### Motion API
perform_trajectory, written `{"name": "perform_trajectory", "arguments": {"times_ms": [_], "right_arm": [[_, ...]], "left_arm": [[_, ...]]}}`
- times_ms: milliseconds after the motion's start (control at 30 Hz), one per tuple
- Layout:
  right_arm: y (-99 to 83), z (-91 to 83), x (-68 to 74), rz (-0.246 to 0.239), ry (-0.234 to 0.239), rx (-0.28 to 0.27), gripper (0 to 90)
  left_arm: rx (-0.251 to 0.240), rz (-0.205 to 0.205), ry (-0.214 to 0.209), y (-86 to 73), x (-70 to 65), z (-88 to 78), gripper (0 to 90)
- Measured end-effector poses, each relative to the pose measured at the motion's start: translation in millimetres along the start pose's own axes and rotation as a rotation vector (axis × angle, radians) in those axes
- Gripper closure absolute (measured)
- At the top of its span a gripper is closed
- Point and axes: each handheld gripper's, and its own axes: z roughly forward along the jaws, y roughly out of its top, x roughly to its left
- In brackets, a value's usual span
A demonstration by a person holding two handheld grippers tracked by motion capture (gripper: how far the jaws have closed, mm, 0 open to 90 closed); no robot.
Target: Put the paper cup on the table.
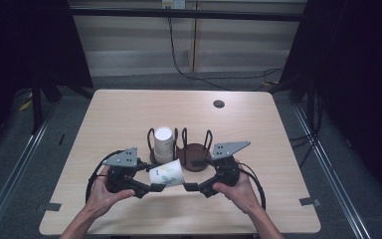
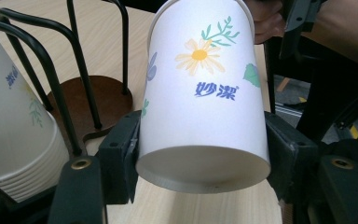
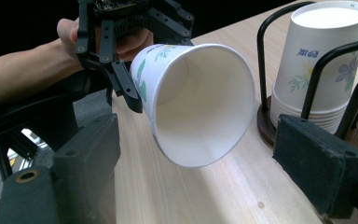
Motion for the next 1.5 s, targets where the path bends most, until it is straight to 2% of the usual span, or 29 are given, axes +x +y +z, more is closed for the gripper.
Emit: {"name": "perform_trajectory", "arguments": {"times_ms": [300,567,900,1100,1300,1400,1500], "right_arm": [[-2.6,3.9,0.4,-0.01,0.011,-0.037,15.1],[-1.6,0.8,-0.2,0.002,0.027,-0.093,13.5],[-0.3,9.3,1.6,-0.009,0.047,-0.072,13.5],[2.3,14.9,3.8,-0.021,0.07,-0.056,17.0],[2.6,14.8,2.4,-0.025,0.074,-0.063,20.4],[2.5,14.7,0.5,-0.013,0.08,-0.075,20.6],[2.0,14.5,-0.9,-0.012,0.081,-0.072,22.1]], "left_arm": [[-0.032,0.007,-0.012,0.6,-4.9,3.7,37.6],[-0.056,0.01,-0.028,-0.4,-7.7,7.4,37.6],[-0.091,0.007,-0.053,0.5,-9.6,8.5,37.6],[-0.096,0.013,-0.058,1.0,-10.6,9.9,37.5],[-0.106,0.005,-0.069,0.2,-9.5,10.5,37.4],[-0.109,0.004,-0.069,-0.8,-8.2,11.2,37.2],[-0.114,-0.011,-0.075,-2.3,-6.3,12.3,37.1]]}}
